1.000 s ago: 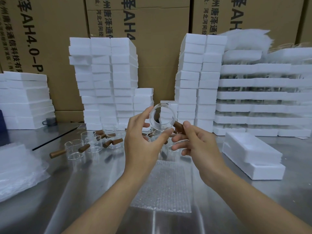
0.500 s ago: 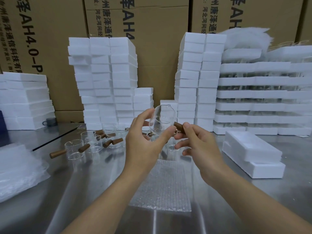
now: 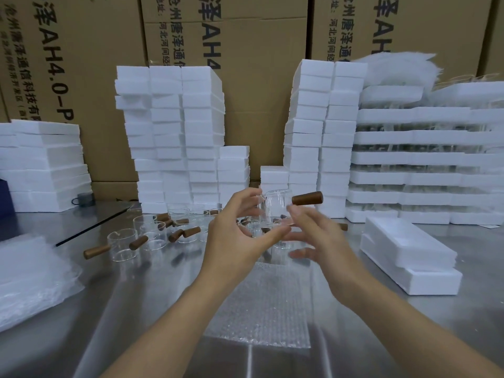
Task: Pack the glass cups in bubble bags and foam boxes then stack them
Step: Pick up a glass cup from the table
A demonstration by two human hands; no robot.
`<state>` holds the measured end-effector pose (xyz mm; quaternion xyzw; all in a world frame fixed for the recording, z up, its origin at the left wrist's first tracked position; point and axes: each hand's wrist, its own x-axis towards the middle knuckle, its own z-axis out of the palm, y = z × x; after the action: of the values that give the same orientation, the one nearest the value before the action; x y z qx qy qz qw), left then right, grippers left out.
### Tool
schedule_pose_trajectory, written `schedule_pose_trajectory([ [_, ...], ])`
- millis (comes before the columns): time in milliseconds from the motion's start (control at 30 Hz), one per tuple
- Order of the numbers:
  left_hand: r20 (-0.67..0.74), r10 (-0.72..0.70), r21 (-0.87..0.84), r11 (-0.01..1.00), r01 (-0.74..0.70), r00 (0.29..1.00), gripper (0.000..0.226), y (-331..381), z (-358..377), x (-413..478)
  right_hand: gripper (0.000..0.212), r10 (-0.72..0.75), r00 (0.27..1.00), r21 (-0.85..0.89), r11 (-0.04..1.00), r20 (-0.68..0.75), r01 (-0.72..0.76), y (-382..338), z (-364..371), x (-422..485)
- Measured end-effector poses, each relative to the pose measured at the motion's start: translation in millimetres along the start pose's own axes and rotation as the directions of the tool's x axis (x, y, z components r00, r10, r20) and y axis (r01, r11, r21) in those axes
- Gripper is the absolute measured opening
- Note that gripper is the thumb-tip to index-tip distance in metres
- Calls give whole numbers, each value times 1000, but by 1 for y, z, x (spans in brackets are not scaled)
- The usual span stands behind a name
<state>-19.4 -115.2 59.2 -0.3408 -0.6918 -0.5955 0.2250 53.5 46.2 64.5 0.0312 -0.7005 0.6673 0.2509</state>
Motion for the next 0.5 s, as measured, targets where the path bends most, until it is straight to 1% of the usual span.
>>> schedule_pose_trajectory([
  [67, 23, -6, -31, 999, 6, 1000, 74, 1, 1, -2, 36, 68, 989, 78, 994, 130, -79, 3, 5, -2],
  [100, 32, -9, -37, 999, 10, 999, 73, 1, 1, -2, 34, 79, 985, 118, 988, 152, -97, 4, 8, -3],
  [133, 40, -9, -34, 999, 11, 999, 72, 1, 1, -3, 33, 84, 986, 156, 982, 147, -107, 5, 10, -4],
  [200, 46, 10, 2, 1000, -10, 999, 69, 1, 1, -4, 35, 92, 992, 187, 977, 82, -106, 5, 12, -4],
  [267, 52, 51, 66, 996, -54, 997, 69, 0, 0, -4, 45, 86, 996, 157, 984, 23, -88, 5, 13, -4],
  [333, 69, 78, 91, 992, -84, 995, 65, 0, 0, -3, 53, 77, 997, 127, 989, 13, -78, 4, 14, -6],
  [400, 70, 77, 86, 993, -83, 995, 60, 0, 0, -2, 57, 90, 996, 127, 988, 27, -93, 2, 14, -7],
  [433, 65, 71, 77, 994, -76, 995, 59, 0, 0, -1, 56, 113, 993, 153, 981, 36, -117, 1, 14, -7],
  [500, 59, 38, 22, 999, -39, 998, 62, 2, 1, -1, 45, 183, 981, 284, 939, 65, -194, 0, 11, -5],
])
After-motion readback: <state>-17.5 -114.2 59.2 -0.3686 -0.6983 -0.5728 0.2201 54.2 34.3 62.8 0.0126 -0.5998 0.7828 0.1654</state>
